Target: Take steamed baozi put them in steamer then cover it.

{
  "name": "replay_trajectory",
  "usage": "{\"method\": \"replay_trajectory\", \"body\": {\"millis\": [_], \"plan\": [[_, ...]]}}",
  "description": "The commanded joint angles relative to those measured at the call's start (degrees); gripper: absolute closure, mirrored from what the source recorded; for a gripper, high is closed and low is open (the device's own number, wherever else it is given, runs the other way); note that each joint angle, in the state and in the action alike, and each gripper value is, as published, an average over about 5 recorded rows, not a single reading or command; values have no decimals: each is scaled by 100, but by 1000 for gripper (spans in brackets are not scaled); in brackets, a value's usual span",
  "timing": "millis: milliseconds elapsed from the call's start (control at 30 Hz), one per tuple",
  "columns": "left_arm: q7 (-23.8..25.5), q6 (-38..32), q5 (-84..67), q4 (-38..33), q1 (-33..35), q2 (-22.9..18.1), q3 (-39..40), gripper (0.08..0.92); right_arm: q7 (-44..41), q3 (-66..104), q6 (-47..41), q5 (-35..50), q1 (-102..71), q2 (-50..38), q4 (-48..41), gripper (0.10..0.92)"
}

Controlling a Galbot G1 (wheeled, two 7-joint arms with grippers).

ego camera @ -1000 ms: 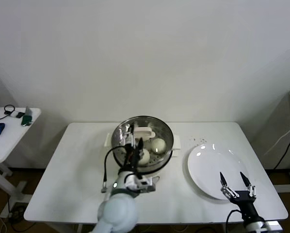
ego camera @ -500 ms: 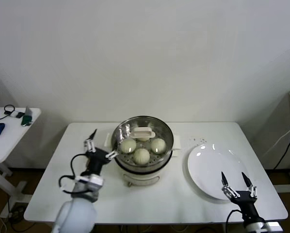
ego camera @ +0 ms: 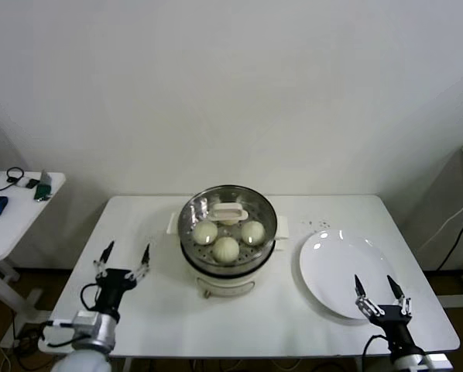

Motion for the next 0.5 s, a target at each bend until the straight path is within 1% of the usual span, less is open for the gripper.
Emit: {"method": "replay_trajectory", "body": {"millis": [33, 500], "plan": [[3, -1091, -1005, 829, 405, -57, -153, 177, 10, -2, -14, -3, 6, -34, -20, 203], [90, -1070, -947, 716, 411, -103, 66, 177, -5, -1, -34, -15, 2, -25, 6, 203]]}}
